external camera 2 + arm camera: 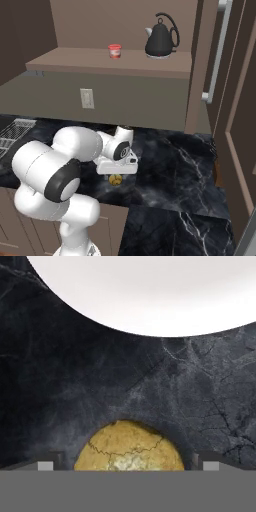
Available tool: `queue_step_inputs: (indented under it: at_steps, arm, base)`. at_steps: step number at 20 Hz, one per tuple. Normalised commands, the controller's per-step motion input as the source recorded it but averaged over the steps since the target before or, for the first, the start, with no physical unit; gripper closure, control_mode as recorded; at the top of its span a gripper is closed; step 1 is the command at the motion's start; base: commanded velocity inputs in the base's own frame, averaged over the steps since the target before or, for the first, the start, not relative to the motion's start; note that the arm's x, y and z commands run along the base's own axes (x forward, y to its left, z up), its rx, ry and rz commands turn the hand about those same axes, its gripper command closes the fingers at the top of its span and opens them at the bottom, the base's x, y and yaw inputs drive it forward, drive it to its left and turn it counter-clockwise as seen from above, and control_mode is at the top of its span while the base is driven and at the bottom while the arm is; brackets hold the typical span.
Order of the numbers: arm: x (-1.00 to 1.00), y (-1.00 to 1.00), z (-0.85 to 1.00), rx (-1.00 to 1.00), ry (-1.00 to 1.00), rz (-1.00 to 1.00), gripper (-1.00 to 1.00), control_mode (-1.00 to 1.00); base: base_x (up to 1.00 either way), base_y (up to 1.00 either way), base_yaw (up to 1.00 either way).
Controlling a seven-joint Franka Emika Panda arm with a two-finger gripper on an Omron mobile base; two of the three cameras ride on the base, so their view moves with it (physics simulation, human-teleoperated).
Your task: Pick the avocado and bread from the counter and place them on the plate. Then pick the jam from the cabinet and place it next to the plate. Lastly close the cabinet door.
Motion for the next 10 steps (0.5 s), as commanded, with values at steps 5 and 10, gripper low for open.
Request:
queue_step_inputs:
  at_steps: [5,10]
  arm:
    - [0.00,0.00,-0.18,-0.04,0.00,0.00,-1.00,-1.00]
    - [0.00,0.00,-0.20,-0.04,0.00,0.00,1.00,-1.00]
  base:
    - [0.00,0.00,0.00]
    - [0.00,0.00,0.00]
